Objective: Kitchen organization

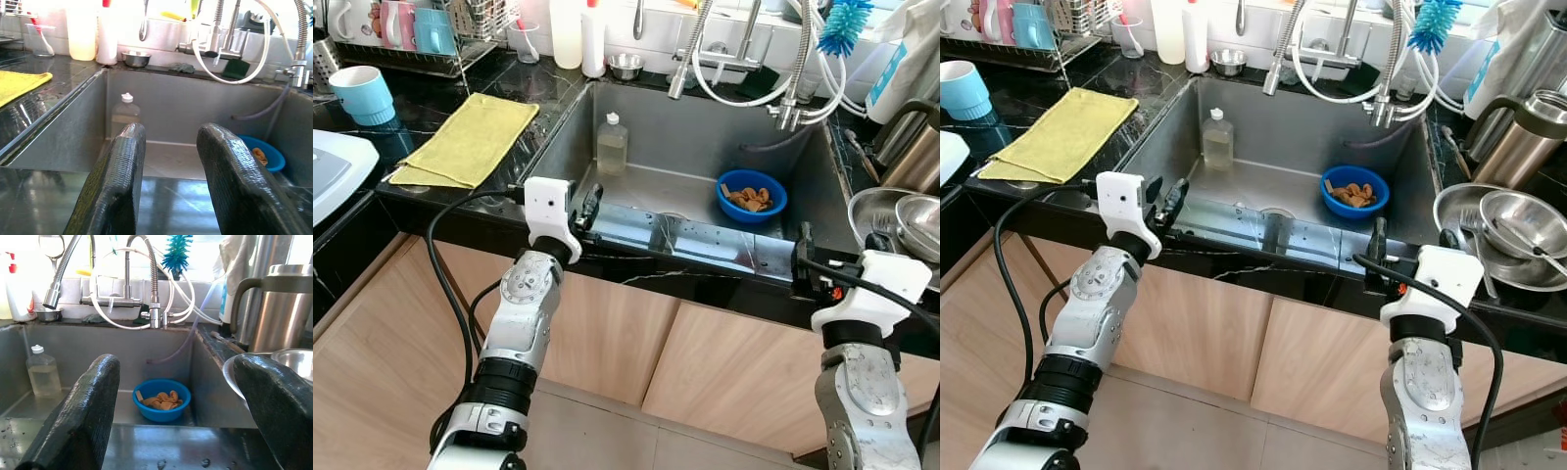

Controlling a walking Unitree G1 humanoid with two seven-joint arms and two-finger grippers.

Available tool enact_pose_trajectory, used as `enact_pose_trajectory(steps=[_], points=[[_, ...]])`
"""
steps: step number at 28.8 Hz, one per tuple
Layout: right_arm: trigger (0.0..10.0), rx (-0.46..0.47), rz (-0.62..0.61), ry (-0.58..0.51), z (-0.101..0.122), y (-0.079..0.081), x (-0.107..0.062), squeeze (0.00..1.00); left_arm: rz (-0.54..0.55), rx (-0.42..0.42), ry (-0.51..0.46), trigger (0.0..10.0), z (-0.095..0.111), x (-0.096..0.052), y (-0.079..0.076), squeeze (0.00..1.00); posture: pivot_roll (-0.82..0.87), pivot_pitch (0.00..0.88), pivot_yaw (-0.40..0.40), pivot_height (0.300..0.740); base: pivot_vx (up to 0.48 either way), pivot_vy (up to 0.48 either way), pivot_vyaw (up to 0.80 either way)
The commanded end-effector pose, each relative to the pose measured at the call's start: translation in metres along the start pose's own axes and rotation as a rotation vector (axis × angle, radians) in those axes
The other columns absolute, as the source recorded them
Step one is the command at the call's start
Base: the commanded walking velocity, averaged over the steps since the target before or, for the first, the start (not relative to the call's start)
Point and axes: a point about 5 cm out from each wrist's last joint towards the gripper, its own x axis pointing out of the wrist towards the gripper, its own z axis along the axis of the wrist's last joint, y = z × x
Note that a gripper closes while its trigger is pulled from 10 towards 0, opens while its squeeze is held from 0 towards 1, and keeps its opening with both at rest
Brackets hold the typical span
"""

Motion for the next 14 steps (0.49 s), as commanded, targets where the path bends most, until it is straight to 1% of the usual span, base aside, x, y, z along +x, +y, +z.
enact_pose_trajectory(steps=[1,14], points=[[10.0,0.002,0.0,0.008,-0.0023,0.0003,-0.0008,0.0,-0.01,-0.003,0.001,10.0,0.0002,0.0029,-0.0027,0.0,0.09,0.096,-0.073,0.74,0.311,0.0,0.0],[10.0,0.001,-0.002,0.008,-0.0021,-0.0005,-0.0003,0.0,-0.006,-0.004,-0.002,10.0,0.0005,0.0036,-0.0026,0.0,0.08,0.103,-0.074,0.74,0.321,0.0,0.0]])
